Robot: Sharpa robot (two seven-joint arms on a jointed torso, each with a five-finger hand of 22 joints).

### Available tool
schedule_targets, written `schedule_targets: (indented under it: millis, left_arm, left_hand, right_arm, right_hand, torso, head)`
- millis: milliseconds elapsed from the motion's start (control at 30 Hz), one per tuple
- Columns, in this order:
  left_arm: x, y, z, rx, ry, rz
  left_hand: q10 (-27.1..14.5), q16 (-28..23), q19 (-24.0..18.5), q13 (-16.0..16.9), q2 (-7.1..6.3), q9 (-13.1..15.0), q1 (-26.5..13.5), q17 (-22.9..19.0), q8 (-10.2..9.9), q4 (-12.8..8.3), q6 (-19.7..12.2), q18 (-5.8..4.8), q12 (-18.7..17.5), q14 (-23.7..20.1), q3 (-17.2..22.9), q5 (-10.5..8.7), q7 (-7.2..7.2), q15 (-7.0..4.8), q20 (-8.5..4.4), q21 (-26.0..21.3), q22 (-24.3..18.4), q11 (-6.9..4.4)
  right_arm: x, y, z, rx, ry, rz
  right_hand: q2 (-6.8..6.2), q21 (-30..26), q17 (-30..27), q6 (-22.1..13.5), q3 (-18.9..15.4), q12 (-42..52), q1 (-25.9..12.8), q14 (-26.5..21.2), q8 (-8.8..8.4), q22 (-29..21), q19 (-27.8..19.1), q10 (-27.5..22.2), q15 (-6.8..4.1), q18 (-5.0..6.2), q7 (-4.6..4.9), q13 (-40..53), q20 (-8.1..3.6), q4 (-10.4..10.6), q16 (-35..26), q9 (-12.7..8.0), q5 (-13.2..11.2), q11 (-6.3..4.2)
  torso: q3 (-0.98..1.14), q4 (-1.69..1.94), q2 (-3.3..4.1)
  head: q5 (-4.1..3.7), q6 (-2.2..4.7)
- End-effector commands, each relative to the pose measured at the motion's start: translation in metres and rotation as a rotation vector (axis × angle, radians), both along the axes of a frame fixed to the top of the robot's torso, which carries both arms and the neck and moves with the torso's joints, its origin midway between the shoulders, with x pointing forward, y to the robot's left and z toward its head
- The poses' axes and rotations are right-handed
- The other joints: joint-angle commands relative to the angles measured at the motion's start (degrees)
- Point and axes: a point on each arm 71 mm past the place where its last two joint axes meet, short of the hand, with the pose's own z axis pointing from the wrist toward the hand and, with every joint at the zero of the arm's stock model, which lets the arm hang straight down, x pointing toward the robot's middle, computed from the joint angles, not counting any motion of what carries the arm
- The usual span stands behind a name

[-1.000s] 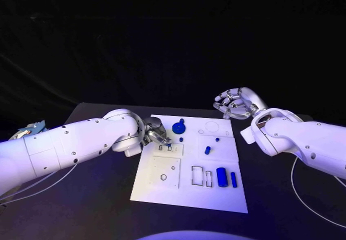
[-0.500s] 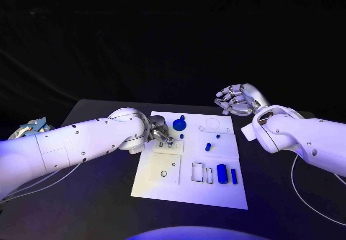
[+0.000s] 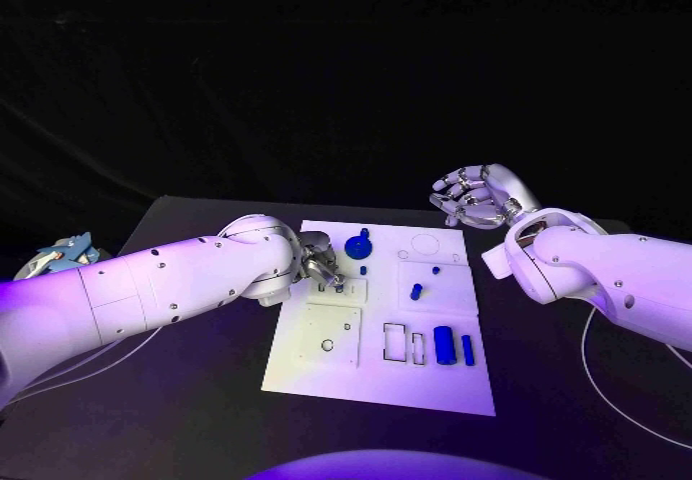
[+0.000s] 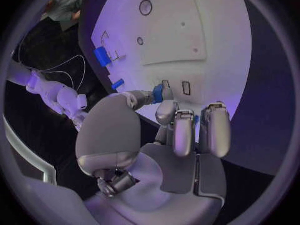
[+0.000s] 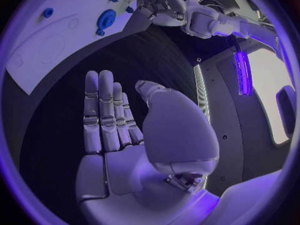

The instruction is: Assemble the parts on the task board

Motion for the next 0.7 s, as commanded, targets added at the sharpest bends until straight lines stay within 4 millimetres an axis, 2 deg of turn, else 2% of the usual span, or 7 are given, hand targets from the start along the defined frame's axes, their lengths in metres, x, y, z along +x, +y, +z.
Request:
schedule_targets:
  millis: [33,467,700]
  left_arm:
    - [0.0007,-0.0008,-0.0012,0.024,-0.008,-0.008]
    - [0.0012,-0.0024,-0.0043,0.034,-0.024,-0.013]
    - [0.0010,-0.0027,-0.0048,0.035,-0.021,-0.014]
  left_hand:
    - [0.3,0.3,0.4,-0.1,0.04,0.0,-0.4,12.6,0.4,-12.6,1.0,-0.53,0.1,5.4,12.9,0.28,-0.56,-0.27,0.05,0.2,1.7,-0.18]
    - [0.3,0.2,0.4,-0.2,0.07,0.1,-0.5,12.5,0.5,-12.6,1.0,-0.52,0.0,5.3,13.0,0.41,-0.60,-0.30,0.03,0.2,1.7,-0.21]
    - [0.3,0.2,0.4,-0.2,0.06,0.1,-0.6,12.5,0.6,-12.6,1.0,-0.52,0.0,5.3,13.1,0.43,-0.60,-0.31,0.01,0.2,1.7,-0.22]
  right_arm:
    - [-0.0007,0.0005,0.0006,0.007,-0.008,0.005]
    - [-0.0011,0.0007,0.0007,0.007,-0.007,0.006]
    - [-0.0013,0.0001,0.0007,0.008,-0.005,0.005]
  right_hand:
    - [-0.55,-0.3,0.0,-0.4,0.1,-0.3,0.0,-0.2,0.29,-0.2,0.0,-0.3,0.29,0.55,0.22,-0.2,0.47,-0.3,-0.4,-0.1,0.3,0.14]
    - [-0.56,-0.4,0.0,-0.4,0.1,-0.3,0.0,-0.2,0.33,-0.2,0.0,-0.3,0.29,0.56,0.23,-0.2,0.48,-0.3,-0.5,-0.1,0.4,0.14]
    - [-0.56,-0.4,0.0,-0.4,0.1,-0.3,0.0,-0.2,0.33,-0.2,0.0,-0.3,0.29,0.56,0.23,-0.2,0.48,-0.3,-0.5,-0.1,0.4,0.14]
  torso:
    - [0.03,0.05,0.05]
    - [0.07,-0.01,0.07]
    - [0.09,0.07,0.07]
  head:
    - [-0.05,-0.07]
    - [-0.15,-0.20]
    - [-0.18,-0.37]
